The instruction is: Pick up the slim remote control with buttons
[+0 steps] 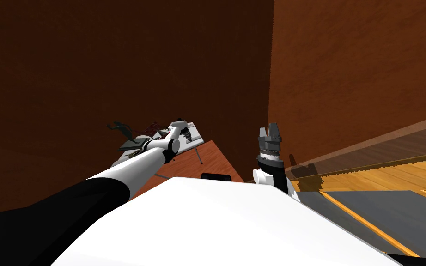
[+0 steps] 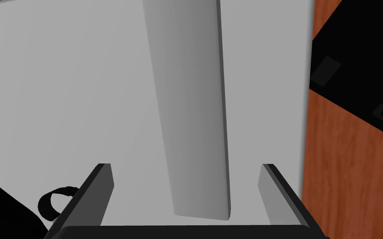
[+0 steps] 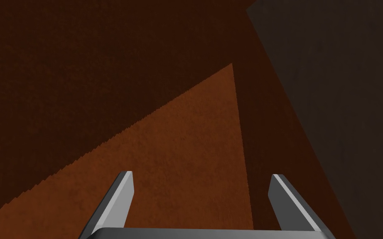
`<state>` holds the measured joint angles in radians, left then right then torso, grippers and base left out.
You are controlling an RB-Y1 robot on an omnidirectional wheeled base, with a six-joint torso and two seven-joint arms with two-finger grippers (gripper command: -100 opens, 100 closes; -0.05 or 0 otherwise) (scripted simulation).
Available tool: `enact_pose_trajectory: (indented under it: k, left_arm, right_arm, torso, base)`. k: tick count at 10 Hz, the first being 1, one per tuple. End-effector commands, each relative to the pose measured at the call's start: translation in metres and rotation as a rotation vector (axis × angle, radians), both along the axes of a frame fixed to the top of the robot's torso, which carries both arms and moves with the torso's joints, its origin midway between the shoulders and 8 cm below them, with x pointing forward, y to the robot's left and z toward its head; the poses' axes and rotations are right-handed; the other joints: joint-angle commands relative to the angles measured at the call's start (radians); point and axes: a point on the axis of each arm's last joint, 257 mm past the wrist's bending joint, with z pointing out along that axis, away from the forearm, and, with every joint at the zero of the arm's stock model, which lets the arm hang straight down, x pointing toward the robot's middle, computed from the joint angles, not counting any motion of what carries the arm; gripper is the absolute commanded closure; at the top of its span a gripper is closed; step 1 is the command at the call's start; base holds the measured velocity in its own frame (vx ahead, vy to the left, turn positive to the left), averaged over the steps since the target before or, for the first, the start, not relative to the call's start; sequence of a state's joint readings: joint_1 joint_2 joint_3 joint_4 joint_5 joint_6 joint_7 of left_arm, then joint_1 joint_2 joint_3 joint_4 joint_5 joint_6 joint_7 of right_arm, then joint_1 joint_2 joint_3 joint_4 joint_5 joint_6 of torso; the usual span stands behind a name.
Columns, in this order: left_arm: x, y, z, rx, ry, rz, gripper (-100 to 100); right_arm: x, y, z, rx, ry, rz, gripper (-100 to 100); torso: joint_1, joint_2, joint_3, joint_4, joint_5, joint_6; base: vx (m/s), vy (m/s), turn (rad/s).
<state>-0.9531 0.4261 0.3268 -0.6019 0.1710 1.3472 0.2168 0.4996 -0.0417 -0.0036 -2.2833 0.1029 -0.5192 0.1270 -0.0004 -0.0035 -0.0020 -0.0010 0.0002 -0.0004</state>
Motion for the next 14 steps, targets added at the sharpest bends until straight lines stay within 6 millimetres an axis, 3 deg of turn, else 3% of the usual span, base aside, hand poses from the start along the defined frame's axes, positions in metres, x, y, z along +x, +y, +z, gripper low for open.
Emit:
enact_pose_trajectory:
  k: [1,10,12,13,14]
  left_arm:
    - [-0.006,-0.002,-0.004,-0.004,0.034,0.001,-100]
    - [-0.063,-0.014,-0.030,-0.007,0.271,0.007,-100]
    - [-0.063,-0.014,-0.030,-0.008,0.269,0.007,-100]
    - [-0.063,-0.014,-0.030,-0.007,0.269,0.007,0]
    - [-0.065,-0.011,-0.035,-0.012,0.269,0.039,-100]
  right_arm:
    - [0.000,0.000,0.000,0.000,0.000,0.000,0]
    - [0.000,0.000,0.000,0.000,0.000,0.000,0]
    - [0.000,0.000,0.000,0.000,0.000,0.000,0]
    - [0.000,0.000,0.000,0.000,0.000,0.000,0]
    - [0.000,0.000,0.000,0.000,0.000,0.000,0]
  torso:
    - [0.000,0.000,0.000,0.000,0.000,0.000]
    - [0.001,-0.001,-0.001,0.000,0.000,0.000]
    - [0.001,0.000,0.000,0.000,0.000,0.000]
    - [0.000,0.002,0.001,0.000,0.000,0.000]
    - [0.000,0.003,0.002,0.001,0.000,0.000]
  base:
    - [0.059,0.011,-0.027]
    - [0.068,0.014,-0.029]
    - [0.027,0.013,-0.003]
    - [0.000,0.000,0.000]
    - [-0.035,0.046,-0.201]
